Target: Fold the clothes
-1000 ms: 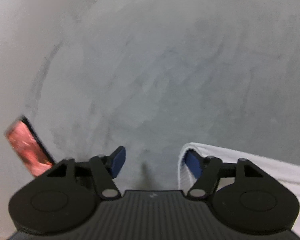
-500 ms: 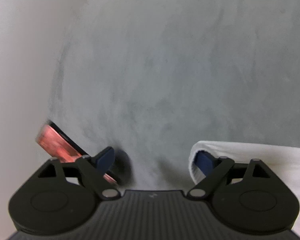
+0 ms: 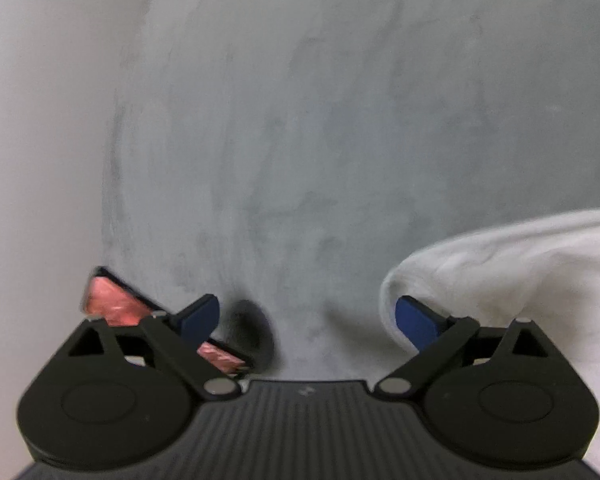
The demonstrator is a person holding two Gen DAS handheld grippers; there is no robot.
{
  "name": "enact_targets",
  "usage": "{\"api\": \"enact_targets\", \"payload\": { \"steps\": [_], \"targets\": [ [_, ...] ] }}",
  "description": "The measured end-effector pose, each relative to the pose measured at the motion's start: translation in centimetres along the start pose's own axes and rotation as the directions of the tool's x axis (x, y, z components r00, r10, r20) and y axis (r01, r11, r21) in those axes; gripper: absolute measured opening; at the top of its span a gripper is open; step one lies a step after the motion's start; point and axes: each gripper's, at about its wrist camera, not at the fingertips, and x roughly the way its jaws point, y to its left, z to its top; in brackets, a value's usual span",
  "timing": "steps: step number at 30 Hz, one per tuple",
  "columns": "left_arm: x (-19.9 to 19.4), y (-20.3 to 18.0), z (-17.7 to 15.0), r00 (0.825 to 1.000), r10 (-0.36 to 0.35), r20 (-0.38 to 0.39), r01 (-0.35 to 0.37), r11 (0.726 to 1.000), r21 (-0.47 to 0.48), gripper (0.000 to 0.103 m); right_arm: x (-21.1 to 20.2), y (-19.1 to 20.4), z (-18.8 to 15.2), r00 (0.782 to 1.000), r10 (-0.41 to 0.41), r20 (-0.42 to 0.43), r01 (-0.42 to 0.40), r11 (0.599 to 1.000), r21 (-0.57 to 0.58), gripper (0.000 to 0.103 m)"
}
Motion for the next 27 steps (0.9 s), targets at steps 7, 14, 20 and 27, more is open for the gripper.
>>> {"api": "enact_targets", "payload": {
  "steps": [7,14,20,27],
  "targets": [
    [-0.3,0.4,0.6,1.000,0.010,0.009,-0.010,1.000,-0.017,0.007,-3.7,0.6,0.4,0.977,0.199,0.080,-0.196,0.980,-0.041,0.098],
    [0.5,2.0,4.1,0.999,-0.039,0.014,0.040,0.994,-0.097,0.007,-15.2,-5.1,-0.5,0.958,0.089,0.271,0.018,0.929,-0.368,0.095],
    [3.9,-0.3,7.5,0.999,-0.044,-0.005,0.044,0.996,-0.077,0.029,-20.5,-14.3,-2.8,0.923,-0.077,0.377,0.263,0.842,-0.470,0.077],
    [9.4,-0.1,11.7,0.999,-0.034,-0.014,0.031,0.989,-0.144,0.030,-18.7,-18.6,-3.9,0.932,-0.153,0.327,0.326,0.747,-0.579,0.066]
  ]
}}
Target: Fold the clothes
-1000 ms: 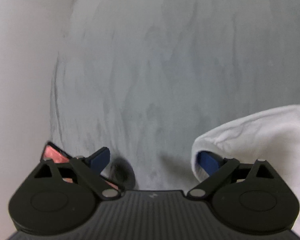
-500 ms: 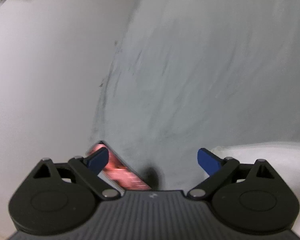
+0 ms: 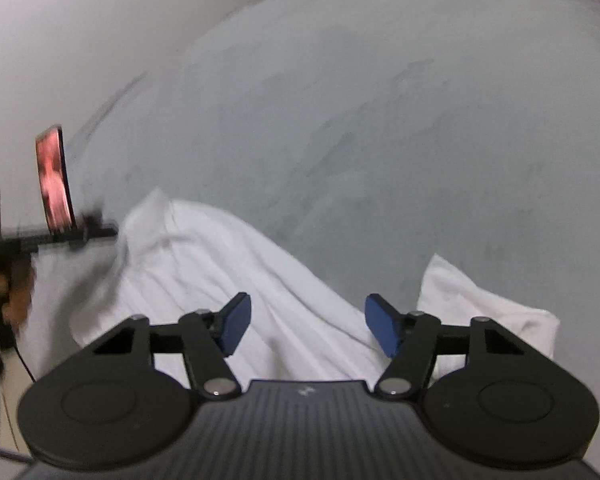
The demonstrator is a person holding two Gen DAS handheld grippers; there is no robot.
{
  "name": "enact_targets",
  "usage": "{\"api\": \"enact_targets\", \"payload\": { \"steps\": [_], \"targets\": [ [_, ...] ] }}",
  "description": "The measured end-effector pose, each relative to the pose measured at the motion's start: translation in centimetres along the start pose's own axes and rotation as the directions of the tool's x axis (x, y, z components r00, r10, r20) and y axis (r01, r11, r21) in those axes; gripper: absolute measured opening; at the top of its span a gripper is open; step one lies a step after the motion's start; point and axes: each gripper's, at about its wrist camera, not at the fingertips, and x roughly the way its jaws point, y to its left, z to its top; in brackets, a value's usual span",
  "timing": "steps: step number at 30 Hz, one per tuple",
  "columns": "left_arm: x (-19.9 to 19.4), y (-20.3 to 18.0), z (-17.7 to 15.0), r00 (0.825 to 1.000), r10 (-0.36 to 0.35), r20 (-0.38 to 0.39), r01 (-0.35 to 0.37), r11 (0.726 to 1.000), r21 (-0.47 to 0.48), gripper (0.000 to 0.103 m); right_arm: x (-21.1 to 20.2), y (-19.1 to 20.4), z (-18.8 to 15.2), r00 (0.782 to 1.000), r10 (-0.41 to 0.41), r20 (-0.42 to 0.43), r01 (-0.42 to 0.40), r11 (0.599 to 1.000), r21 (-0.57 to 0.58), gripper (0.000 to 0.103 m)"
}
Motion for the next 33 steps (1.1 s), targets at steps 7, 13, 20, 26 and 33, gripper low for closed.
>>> {"api": "enact_targets", "payload": {
  "steps": [7,13,20,26,33],
  "targets": [
    [3.1,0.9,1.7,0.999,-0.045,-0.026,0.043,0.996,-0.075,0.030,3.5,-1.2,-0.4,1.000,0.024,-0.009,-0.024,0.999,-0.031,0.063],
    [3.3,0.1,1.8,0.998,-0.058,0.007,0.058,0.998,0.011,0.004,4.1,-1.1,-0.9,0.999,0.035,0.008,-0.035,0.998,-0.047,0.004],
    [2.4,0.3,1.0,0.988,-0.057,0.142,0.043,0.994,0.101,0.003,1.6,-1.4,-1.9,0.982,-0.042,0.184,0.050,0.998,-0.036,0.002],
    [4.4,-0.1,-0.5,0.988,0.098,0.117,-0.116,0.980,0.158,0.012,4.1,-0.9,-0.8,0.973,-0.163,0.163,0.169,0.985,-0.027,0.003],
    [0.9,-2.0,-0.6,0.987,0.133,0.094,-0.146,0.978,0.149,0.049,1.5,1.9,-1.8,0.960,-0.216,0.181,0.230,0.971,-0.065,0.043]
  ]
}}
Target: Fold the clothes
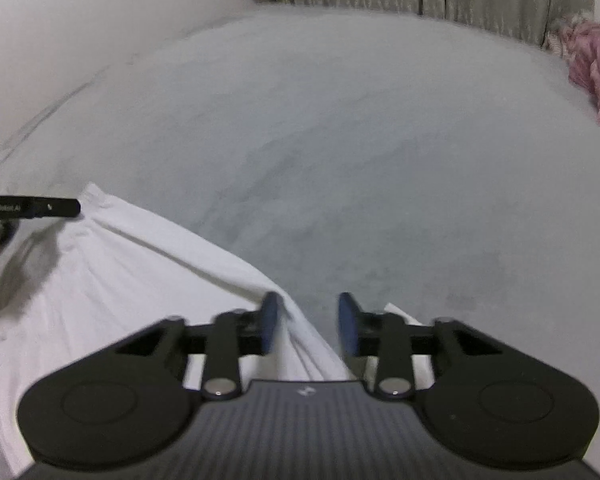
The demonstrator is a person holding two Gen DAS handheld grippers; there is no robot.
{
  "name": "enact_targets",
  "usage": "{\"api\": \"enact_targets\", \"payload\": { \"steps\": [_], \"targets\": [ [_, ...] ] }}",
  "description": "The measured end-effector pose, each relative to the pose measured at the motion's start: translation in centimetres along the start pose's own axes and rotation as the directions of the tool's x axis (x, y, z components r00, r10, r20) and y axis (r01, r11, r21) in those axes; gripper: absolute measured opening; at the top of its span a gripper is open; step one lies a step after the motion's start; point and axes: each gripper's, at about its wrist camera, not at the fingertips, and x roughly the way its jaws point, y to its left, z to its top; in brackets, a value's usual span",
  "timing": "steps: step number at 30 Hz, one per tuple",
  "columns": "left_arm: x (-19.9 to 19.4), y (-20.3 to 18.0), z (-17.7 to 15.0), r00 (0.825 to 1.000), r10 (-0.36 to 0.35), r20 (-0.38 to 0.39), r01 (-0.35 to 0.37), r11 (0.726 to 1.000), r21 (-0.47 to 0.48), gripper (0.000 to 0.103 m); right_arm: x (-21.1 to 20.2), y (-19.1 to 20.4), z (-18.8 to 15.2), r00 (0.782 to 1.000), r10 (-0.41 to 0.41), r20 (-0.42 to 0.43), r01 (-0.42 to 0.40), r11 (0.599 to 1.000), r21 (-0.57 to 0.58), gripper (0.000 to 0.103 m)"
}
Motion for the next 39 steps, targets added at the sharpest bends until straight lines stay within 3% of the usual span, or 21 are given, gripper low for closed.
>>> {"api": "enact_targets", "payload": {
  "steps": [6,10,15,18,23,29,34,39],
  "targets": [
    [-5.4,0.4,-3.8,0.998,-0.019,-0.064,0.019,1.000,-0.007,0.050,-5.7,3.0,-3.3,0.996,0.092,0.013,-0.090,0.990,-0.106,0.047],
    [-8.1,1.8,-6.9,0.995,-0.053,-0.085,0.045,0.995,-0.093,0.050,-9.2,6.0,-6.8,0.986,0.169,0.001,-0.165,0.961,-0.223,0.047],
    [-9.5,3.7,-9.6,0.988,-0.132,-0.078,0.109,0.964,-0.242,0.050,-11.7,9.5,-11.2,0.972,0.231,-0.029,-0.225,0.899,-0.375,0.045],
    [-9.6,4.2,-10.8,0.981,-0.177,-0.076,0.144,0.937,-0.318,0.050,-11.0,9.5,-12.7,0.974,0.218,-0.064,-0.225,0.899,-0.375,0.041],
    [-8.9,4.2,-11.8,0.976,-0.212,-0.058,0.172,0.903,-0.393,0.043,-10.2,8.2,-14.2,0.972,0.216,-0.093,-0.235,0.921,-0.311,0.028],
    [-8.6,4.5,-12.1,0.979,-0.202,-0.026,0.168,0.873,-0.459,0.009,-11.3,8.5,-14.3,0.969,0.232,-0.081,-0.246,0.913,-0.325,0.008],
    [-9.3,5.1,-12.7,0.985,-0.173,0.011,0.155,0.849,-0.506,0.006,-12.5,9.1,-14.7,0.968,0.243,-0.064,-0.249,0.898,-0.362,0.005],
    [-9.6,5.4,-12.8,0.987,-0.161,-0.002,0.137,0.846,-0.515,0.006,-14.3,10.6,-15.7,0.953,0.293,-0.081,-0.299,0.857,-0.419,0.004]
  ]
}}
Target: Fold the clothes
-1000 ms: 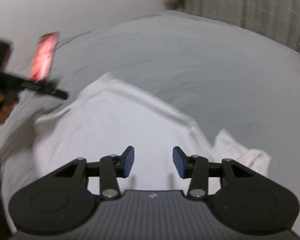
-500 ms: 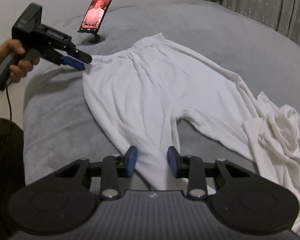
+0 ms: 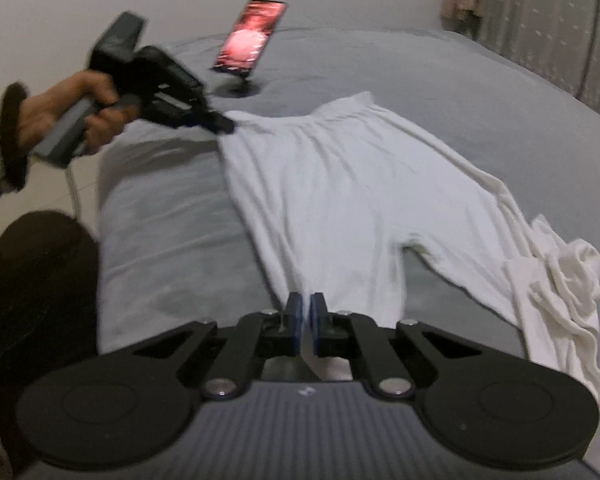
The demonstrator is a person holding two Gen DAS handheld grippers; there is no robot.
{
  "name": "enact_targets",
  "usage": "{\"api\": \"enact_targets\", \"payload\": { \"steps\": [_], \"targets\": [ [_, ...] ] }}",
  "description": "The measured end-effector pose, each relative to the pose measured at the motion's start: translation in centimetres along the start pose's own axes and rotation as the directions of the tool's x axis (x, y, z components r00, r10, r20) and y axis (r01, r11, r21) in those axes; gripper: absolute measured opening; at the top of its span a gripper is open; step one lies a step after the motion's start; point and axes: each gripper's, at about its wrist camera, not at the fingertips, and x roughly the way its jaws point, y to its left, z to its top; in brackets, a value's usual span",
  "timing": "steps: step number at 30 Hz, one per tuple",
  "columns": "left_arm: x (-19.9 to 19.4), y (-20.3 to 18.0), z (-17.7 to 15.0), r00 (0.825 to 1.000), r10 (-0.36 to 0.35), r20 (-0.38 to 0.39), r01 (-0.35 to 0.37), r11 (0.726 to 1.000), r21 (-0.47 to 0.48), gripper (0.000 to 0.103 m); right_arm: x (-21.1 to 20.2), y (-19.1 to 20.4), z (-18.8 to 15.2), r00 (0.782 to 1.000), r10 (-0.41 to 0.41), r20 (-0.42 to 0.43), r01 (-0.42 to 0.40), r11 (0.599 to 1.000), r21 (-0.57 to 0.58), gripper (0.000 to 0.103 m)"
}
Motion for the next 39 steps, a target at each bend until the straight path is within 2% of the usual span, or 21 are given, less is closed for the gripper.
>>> {"api": "enact_targets", "payload": {
  "steps": [3,4,7,8,10,12,15,21,23,28,31,33,35,37,39],
  "targets": [
    [0.1,0.0,0.0,1.000,0.010,0.001,-0.010,1.000,0.006,0.006,-0.4,1.3,-0.2,1.000,0.019,-0.005,-0.019,0.999,-0.043,0.004],
    [0.1,0.0,0.0,1.000,0.010,0.005,-0.010,1.000,0.009,0.006,-0.3,1.5,-0.2,1.000,-0.003,0.000,0.003,0.999,-0.051,0.004],
    [-0.2,-0.3,0.1,1.000,0.009,0.021,-0.009,1.000,0.006,0.005,0.1,0.9,0.3,0.989,-0.149,0.012,0.150,0.987,-0.049,0.003],
    [-0.5,-0.5,0.2,1.000,0.012,0.026,-0.012,1.000,0.004,0.005,0.1,0.6,0.4,0.991,-0.136,0.010,0.136,0.990,-0.033,0.003],
    [-0.7,-0.8,0.4,0.999,0.028,0.021,-0.029,0.999,0.019,0.005,-0.2,0.3,0.4,0.998,-0.056,0.007,0.057,0.998,-0.008,0.003],
    [-0.6,-1.0,0.4,0.999,0.052,0.008,-0.052,0.998,0.042,0.005,-0.5,1.2,0.3,1.000,-0.008,-0.001,0.008,0.999,-0.045,0.003],
    [-0.3,-1.0,0.3,0.996,0.093,0.000,-0.092,0.993,0.067,0.005,0.2,3.0,-0.4,0.999,0.000,-0.036,-0.005,0.992,-0.123,0.003],
    [-0.5,-1.0,-0.3,0.992,0.126,0.006,-0.126,0.987,0.099,0.005,1.5,5.8,-1.5,0.996,0.016,-0.092,-0.035,0.979,-0.203,0.004],
    [-0.5,-1.0,-0.4,0.990,0.140,0.004,-0.139,0.983,0.118,0.005,1.8,6.0,-1.6,0.994,0.028,-0.108,-0.049,0.979,-0.200,0.004],
    [-0.3,-1.3,-0.5,0.987,0.161,-0.014,-0.156,0.975,0.160,0.011,1.8,6.3,-1.7,0.986,0.088,-0.141,-0.109,0.982,-0.153,0.013],
    [-0.9,-1.7,-0.4,0.985,0.173,-0.026,-0.167,0.972,0.167,0.027,1.5,6.1,-1.6,0.984,0.093,-0.149,-0.113,0.985,-0.130,0.014],
    [-1.7,-2.1,-0.4,0.978,0.206,-0.007,-0.202,0.962,0.182,0.048,0.6,5.2,-1.3,0.988,0.084,-0.130,-0.096,0.992,-0.086,0.033],
    [-2.8,-3.0,-0.8,0.966,0.257,0.040,-0.259,0.940,0.220,0.052,-0.9,3.4,-0.9,0.996,0.049,-0.081,-0.051,0.998,-0.021,0.045],
    [-3.3,-3.7,-1.2,0.962,0.268,0.061,-0.274,0.931,0.242,0.052,-2.0,1.1,-0.7,0.998,-0.031,-0.046,0.033,0.998,0.047,0.048],
    [-4.0,-5.0,-1.9,0.964,0.256,0.078,-0.268,0.926,0.266,0.052,-2.4,-1.4,-0.6,0.989,-0.137,-0.048,0.142,0.983,0.120,0.050]
  ]
}}
